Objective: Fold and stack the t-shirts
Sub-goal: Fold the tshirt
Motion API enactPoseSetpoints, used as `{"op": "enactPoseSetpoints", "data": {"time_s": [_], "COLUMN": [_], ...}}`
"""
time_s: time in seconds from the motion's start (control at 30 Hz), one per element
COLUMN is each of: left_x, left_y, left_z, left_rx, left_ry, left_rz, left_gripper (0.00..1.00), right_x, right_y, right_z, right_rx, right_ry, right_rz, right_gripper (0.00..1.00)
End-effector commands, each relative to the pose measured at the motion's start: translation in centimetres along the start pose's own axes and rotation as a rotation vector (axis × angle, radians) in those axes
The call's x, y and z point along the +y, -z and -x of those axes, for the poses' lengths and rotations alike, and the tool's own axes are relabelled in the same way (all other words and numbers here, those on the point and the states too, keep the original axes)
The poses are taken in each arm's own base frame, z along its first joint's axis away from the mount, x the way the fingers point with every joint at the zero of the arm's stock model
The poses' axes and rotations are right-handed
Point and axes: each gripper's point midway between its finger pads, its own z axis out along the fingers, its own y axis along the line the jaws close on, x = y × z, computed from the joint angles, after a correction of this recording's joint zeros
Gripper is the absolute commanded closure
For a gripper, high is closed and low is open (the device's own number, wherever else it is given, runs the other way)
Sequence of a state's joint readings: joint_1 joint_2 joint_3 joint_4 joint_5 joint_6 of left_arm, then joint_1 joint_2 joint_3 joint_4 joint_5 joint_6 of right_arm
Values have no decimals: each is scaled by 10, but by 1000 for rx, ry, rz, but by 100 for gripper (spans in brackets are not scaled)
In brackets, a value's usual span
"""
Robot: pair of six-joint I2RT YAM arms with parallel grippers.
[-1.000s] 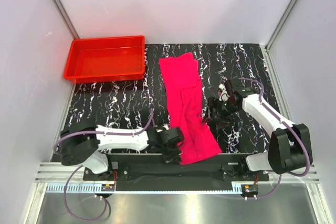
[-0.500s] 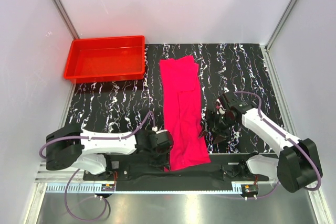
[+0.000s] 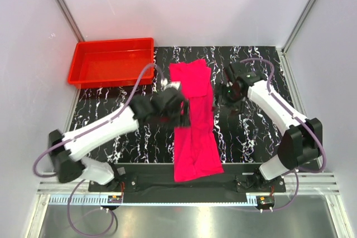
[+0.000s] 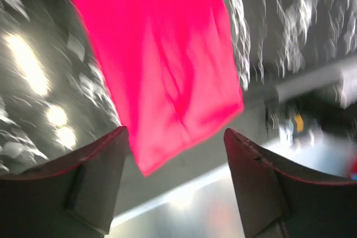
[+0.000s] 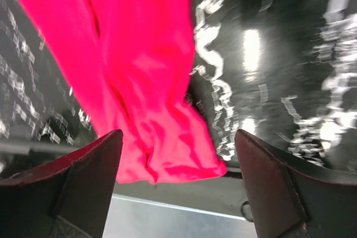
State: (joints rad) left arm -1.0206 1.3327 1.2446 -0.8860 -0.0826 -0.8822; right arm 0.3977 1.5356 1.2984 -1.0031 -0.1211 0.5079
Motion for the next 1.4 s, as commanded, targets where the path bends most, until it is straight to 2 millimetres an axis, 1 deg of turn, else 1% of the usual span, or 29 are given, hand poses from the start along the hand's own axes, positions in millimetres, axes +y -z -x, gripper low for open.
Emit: {"op": "enactPoseSetpoints", "data": {"time_s": [0.0, 0.03, 0.07, 0.1, 0.13, 0.17, 0.23, 0.27, 0.3, 0.33, 0.37, 0.43, 0.47, 0.57, 0.73, 0.77, 0.8, 0.83, 0.87, 0.9, 0.93, 0.97, 1.0, 1.03, 1.1, 1.13, 1.27, 1.3, 1.37], "left_x": [41, 48, 40, 44, 48, 51, 42, 56, 44, 49, 55, 55, 58, 64, 75, 65, 61, 74, 79, 67, 83, 85, 86, 98, 99, 106, 89, 76, 58], "left_y": [-16, -22, -21, -31, -53, -64, -74, -101, -103, -115, -137, -153, -170, -191, -245, -249, -258, -277, -282, -281, -293, -295, -298, -299, -298, -294, -261, -240, -215], "left_z": [63, 79, 101, 113, 118, 132, 159, 159, 175, 180, 178, 191, 194, 206, 206, 219, 217, 212, 211, 224, 224, 231, 228, 244, 254, 270, 316, 327, 332], "left_rx": [-116, -136, -182, -193, -162, -164, -198, -146, -172, -160, -132, -143, -145, -164, -87, -102, -67, -24, 11, 7, 35, 32, 60, 28, 29, -1, -115, -138, -146], "left_ry": [-130, -126, -108, -96, -93, -85, -73, -74, -60, -52, -48, -31, -26, 11, 24, 27, 31, 41, 56, 69, 111, 142, 172, 213, 246, 264, 235, 218, 200], "left_rz": [305, 346, 349, 383, 409, 410, 406, 457, 429, 442, 464, 446, 442, 418, 312, 260, 214, 212, 202, 130, 116, 80, 32, -3, -84, -111, -249, -295, -356], "left_gripper": [25, 25, 26, 28, 31, 37, 38, 39, 38, 38, 38, 37, 37, 37, 38, 38, 38, 38, 38, 38, 38, 39, 39, 39, 39, 39, 34, 31, 28], "right_x": [-41, -49, -53, -56, -60, -63, -71, -75, -77, -78, -76, -76, -75, -75, -78, -78, -76, -75, -74, -75, -74, -74, -74, -73, -75, -70, -63, -62, -53], "right_y": [22, 26, 29, 34, 37, 40, 45, 46, 46, 46, 45, 43, 44, 42, 48, 47, 47, 47, 45, 44, 42, 39, 38, 34, 28, 25, 12, 8, 0], "right_z": [13, 16, 17, 16, 16, 17, 15, 14, 11, 10, 7, 1, -1, -8, -10, -11, -11, -12, -11, -11, -12, -11, -12, -12, -14, -18, -25, -29, -36], "right_rx": [-47, -60, -64, -67, -70, -77, -79, -73, -70, -67, -60, -55, -60, -41, -54, -47, -46, -42, -41, -35, -30, -22, -16, -8, 8, 25, 68, 82, 121], "right_ry": [-33, -57, -64, -70, -63, -60, -50, -53, -56, -54, -54, -55, -54, -47, -14, -13, -8, -9, -6, -6, -3, -5, -1, -5, -11, -19, -36, -46, -58], "right_rz": [-206, -236, -247, -258, -267, -278, -294, -293, -285, -276, -253, -229, -219, -205, -203, -203, -198, -190, -185, -187, -184, -186, -185, -181, -185, -158, -104, -92, -35], "right_gripper": [10, 10, 10, 9, 9, 9, 8, 8, 8, 8, 8, 8, 8, 7, 7, 7, 7, 7, 7, 6, 6, 6, 6, 6, 6, 6, 5, 5, 5]}}
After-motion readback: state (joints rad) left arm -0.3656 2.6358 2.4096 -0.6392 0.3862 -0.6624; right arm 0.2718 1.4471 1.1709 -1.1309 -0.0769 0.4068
